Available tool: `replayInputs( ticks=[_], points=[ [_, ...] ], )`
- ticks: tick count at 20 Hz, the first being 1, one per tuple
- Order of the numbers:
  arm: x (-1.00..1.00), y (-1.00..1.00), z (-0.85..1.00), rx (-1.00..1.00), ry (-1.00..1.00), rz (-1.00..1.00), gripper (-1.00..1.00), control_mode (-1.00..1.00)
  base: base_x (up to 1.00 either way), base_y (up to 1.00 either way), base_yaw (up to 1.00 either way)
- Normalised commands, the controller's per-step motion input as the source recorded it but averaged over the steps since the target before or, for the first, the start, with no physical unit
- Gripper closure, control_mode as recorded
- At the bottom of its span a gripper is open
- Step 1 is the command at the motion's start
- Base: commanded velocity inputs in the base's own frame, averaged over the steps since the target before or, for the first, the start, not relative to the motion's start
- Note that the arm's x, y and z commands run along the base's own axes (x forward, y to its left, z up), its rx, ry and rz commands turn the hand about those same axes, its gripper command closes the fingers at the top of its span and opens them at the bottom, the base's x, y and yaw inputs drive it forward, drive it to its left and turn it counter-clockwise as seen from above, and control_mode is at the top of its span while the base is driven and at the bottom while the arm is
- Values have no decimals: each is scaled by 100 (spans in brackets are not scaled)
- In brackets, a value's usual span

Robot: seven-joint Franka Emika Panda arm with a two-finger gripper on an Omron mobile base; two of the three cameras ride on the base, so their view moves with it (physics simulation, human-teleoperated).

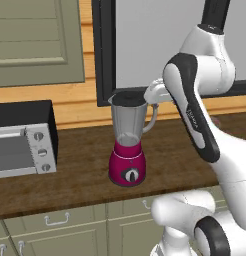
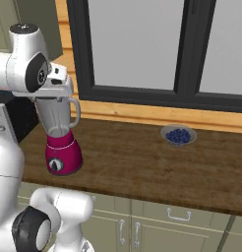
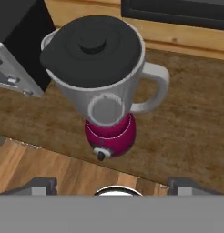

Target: Close the lid blender by securely placing the lid on top.

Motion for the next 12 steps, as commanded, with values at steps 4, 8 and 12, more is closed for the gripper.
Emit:
replayInputs(
  ticks=[4,8,12],
  points=[
    [-74,-71,0,1,-27,0,-100,-100,0,0,0],
    [-10,-33,-1,-1,-17,0,-100,-100,0,0,0],
    [0,-1,-1,-2,0,0,-100,-100,0,0,0]
  ],
)
